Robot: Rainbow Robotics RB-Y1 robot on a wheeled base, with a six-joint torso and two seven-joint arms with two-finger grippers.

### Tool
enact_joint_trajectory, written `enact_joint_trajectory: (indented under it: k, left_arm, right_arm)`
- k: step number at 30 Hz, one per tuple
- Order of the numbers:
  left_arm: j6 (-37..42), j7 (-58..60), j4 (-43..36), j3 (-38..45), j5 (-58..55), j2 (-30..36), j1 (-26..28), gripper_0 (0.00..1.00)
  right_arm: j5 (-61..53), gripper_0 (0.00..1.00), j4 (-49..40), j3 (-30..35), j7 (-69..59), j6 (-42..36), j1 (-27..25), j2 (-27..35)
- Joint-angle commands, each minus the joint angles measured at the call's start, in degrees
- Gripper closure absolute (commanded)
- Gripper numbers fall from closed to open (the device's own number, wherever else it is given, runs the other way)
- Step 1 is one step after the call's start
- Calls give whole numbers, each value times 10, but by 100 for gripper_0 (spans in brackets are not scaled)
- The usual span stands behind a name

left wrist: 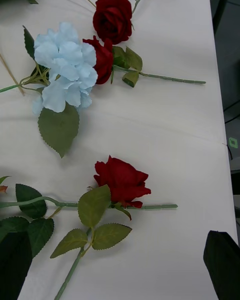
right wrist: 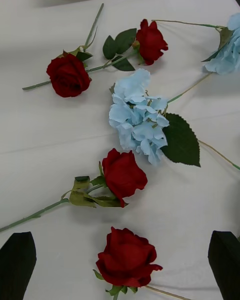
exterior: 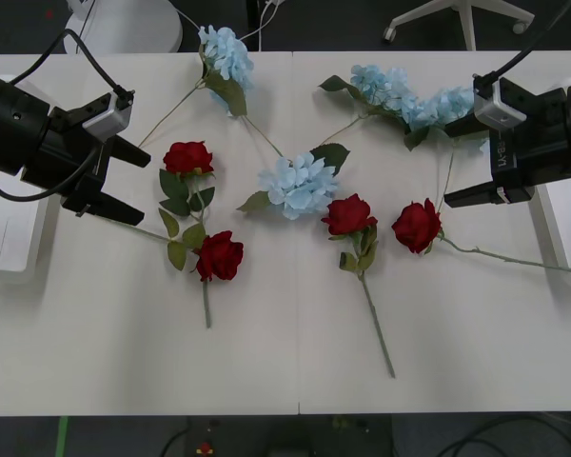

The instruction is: Put the red flowers into the right box and the blue flowers into the left box

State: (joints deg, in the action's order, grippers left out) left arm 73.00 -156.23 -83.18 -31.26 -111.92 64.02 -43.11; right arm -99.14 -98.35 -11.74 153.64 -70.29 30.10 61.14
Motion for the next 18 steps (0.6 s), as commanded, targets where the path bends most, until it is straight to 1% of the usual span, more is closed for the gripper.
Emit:
enact_joint_trajectory:
  k: [1,4,18]
  left_arm:
    - [-5,12,-1,8,-7,21,-21,0]
    - [-5,12,-1,8,-7,21,-21,0]
    - [-5,12,-1,8,-7,21,-21,0]
  right_arm:
    - [21,0,-5,-27,14,-2,-7,33]
    - [28,0,-8,-51,14,12,4,64]
    - [-5,0,-8,-37,14,21,7,55]
